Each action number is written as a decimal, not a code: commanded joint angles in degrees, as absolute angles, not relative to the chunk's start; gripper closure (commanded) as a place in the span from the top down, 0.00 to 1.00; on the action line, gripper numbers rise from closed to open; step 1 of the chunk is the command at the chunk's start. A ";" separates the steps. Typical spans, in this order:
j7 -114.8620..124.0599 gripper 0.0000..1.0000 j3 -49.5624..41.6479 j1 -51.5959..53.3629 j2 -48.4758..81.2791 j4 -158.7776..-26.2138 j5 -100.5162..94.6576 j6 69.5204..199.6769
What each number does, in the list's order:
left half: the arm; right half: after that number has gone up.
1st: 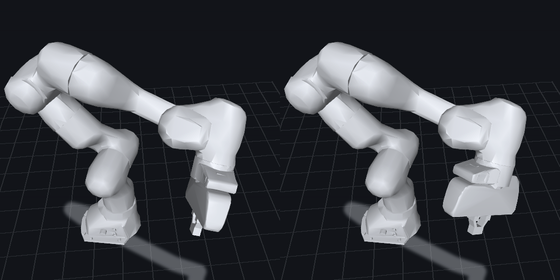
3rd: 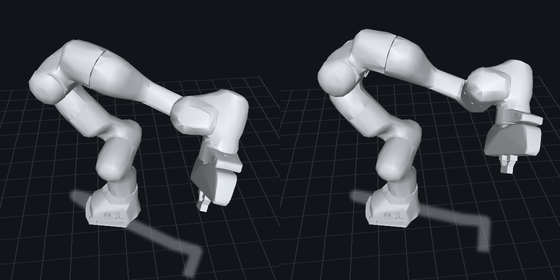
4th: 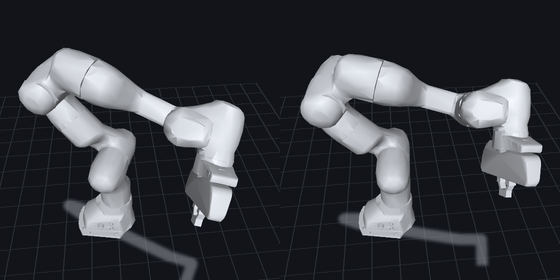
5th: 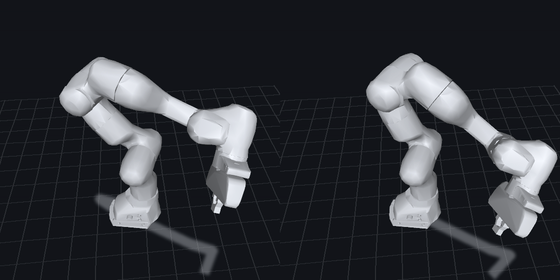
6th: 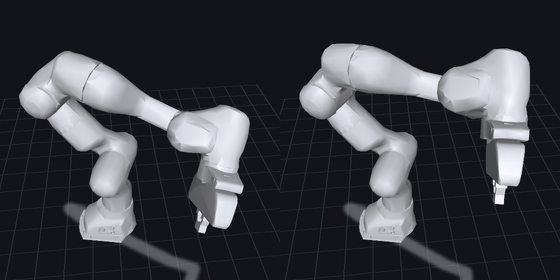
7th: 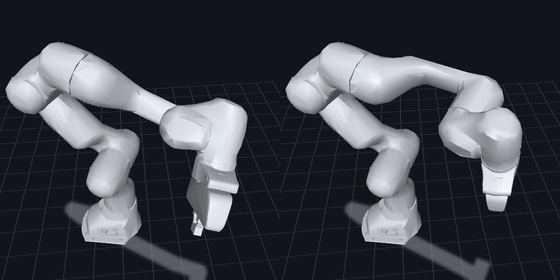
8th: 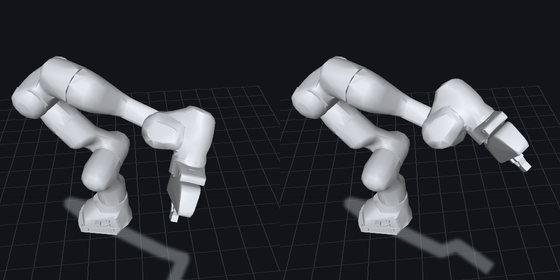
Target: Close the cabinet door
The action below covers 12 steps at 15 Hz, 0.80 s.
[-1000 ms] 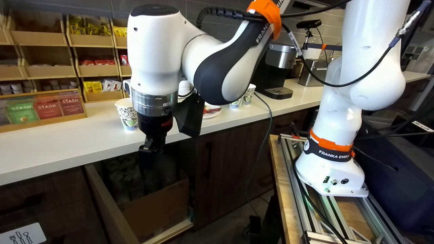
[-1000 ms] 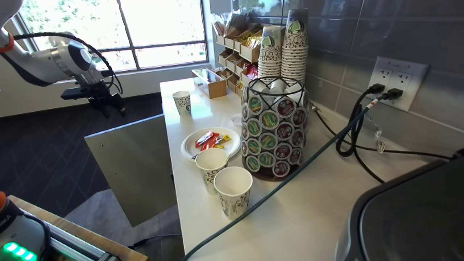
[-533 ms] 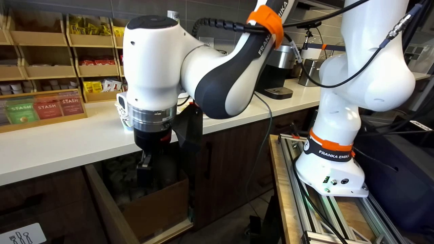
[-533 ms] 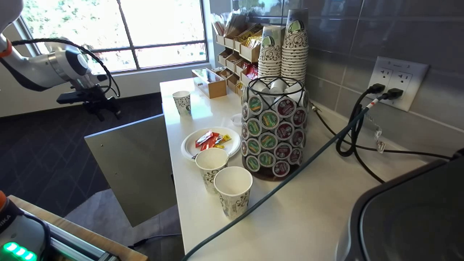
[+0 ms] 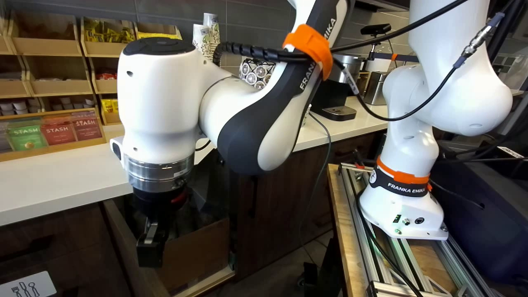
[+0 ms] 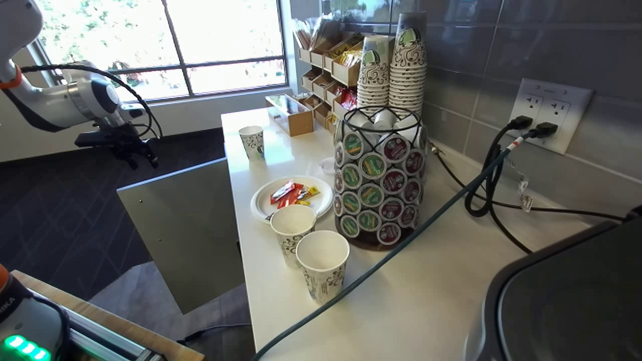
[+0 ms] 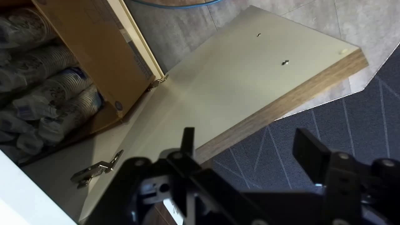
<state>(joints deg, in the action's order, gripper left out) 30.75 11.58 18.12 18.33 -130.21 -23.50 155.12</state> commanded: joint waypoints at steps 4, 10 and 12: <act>29.49 0.28 5.68 25.04 27.46 -121.22 -23.20 158.10; 27.32 0.00 3.01 28.26 32.19 -117.41 -21.37 158.91; 26.66 0.00 2.63 28.57 33.16 -116.98 -20.39 158.00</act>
